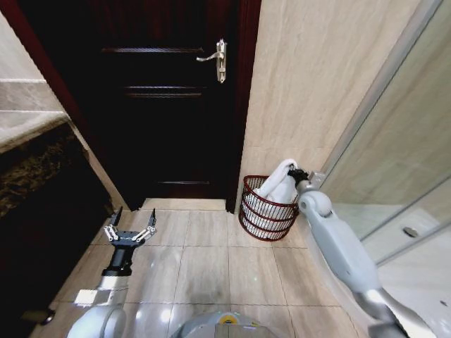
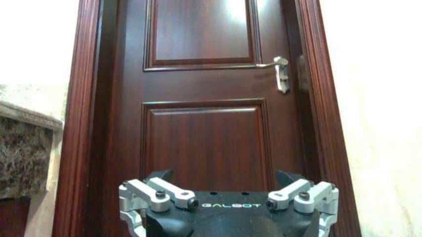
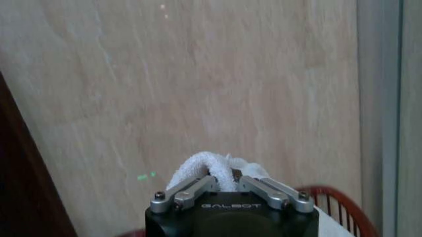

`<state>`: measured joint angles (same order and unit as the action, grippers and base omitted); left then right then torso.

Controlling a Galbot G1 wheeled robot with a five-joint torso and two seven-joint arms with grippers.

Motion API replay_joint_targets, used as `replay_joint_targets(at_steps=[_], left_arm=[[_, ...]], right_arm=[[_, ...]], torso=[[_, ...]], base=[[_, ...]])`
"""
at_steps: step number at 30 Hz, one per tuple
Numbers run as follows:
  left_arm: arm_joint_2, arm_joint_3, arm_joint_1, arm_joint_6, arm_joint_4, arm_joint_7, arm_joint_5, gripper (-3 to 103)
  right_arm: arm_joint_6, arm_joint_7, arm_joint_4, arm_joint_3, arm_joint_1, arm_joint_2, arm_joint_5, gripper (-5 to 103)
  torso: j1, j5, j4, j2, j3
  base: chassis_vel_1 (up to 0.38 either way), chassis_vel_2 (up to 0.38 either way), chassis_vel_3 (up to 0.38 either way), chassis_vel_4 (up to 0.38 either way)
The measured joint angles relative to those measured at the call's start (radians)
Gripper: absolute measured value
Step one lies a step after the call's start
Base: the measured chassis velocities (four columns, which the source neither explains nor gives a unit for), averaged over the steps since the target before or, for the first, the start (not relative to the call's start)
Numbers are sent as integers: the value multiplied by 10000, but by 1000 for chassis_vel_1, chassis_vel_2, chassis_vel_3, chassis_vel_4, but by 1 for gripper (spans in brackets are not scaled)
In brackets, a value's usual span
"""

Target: Discard the used towel into the hamper.

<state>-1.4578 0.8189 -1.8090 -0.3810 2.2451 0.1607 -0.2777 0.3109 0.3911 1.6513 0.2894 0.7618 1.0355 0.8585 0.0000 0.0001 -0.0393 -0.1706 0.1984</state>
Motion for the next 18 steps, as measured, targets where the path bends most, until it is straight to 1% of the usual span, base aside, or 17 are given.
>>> replay_joint_targets(at_steps=[2,4,5,6,7,8,9,10,11,12,13,14,15,17,18], left_arm=[[-18,0,-8,-6,0,0,10,100],[-44,18,-27,-39,1,4,14,100],[-44,18,-27,-39,1,4,14,100],[-48,24,-27,-65,-15,5,14,100],[-52,25,-23,-84,-34,7,14,100],[-54,25,-20,-95,-37,10,14,100],[-54,25,-20,-95,-37,10,14,100],[-53,25,-19,-100,-37,11,14,100],[-49,25,-15,-104,-37,13,14,100],[-49,25,-15,-104,-37,13,14,100],[-41,31,-9,-113,-37,13,14,100],[-44,39,0,-140,-40,15,14,100],[-59,39,4,-172,-63,19,14,100],[-80,39,4,-208,-90,27,16,100],[-109,38,0,-267,-131,50,41,100]], right_arm=[[61,-16,-2,30,70,-24,161,2],[615,257,225,51,144,-62,1150,2],[615,257,225,51,144,-62,1150,2],[1100,497,363,-17,51,-77,1836,2],[1387,730,384,-156,-159,-79,2328,2],[1522,995,327,-355,-459,-69,2668,2],[1522,995,327,-355,-459,-69,2668,2],[1608,1207,223,-499,-708,-58,2910,2],[1695,1409,133,-629,-932,-74,3206,2],[1695,1409,133,-629,-932,-74,3206,2],[1860,1748,107,-760,-1157,-138,3736,2],[1941,2068,143,-816,-1262,-242,4365,2],[1957,2203,182,-841,-1254,-310,4699,2],[1981,2282,192,-852,-1175,-373,4879,2],[2051,2386,167,-892,-992,-458,4995,2]], torso=[[0,3,-2,0,0],[0,1,-2,0,0],[0,1,-2,0,0],[0,0,1,0,-1],[0,-2,-1,0,0],[0,-1,-1,0,0],[0,-1,-1,0,0],[0,-3,-6,0,0],[0,-5,-5,0,1],[0,-5,-5,0,1],[0,2,-9,0,1],[0,-4,-8,0,1],[0,-7,-2,0,0],[0,-5,-4,0,0],[0,1,2,0,0]], base=[[0,0,0,0],[0,0,0,0],[0,0,0,0],[0,0,0,0],[0,0,0,0],[0,0,0,0],[0,0,0,0],[0,0,0,0],[0,0,0,0],[0,0,0,0],[0,0,0,0],[0,0,0,0],[0,0,0,0],[0,0,0,0],[0,0,0,0]])
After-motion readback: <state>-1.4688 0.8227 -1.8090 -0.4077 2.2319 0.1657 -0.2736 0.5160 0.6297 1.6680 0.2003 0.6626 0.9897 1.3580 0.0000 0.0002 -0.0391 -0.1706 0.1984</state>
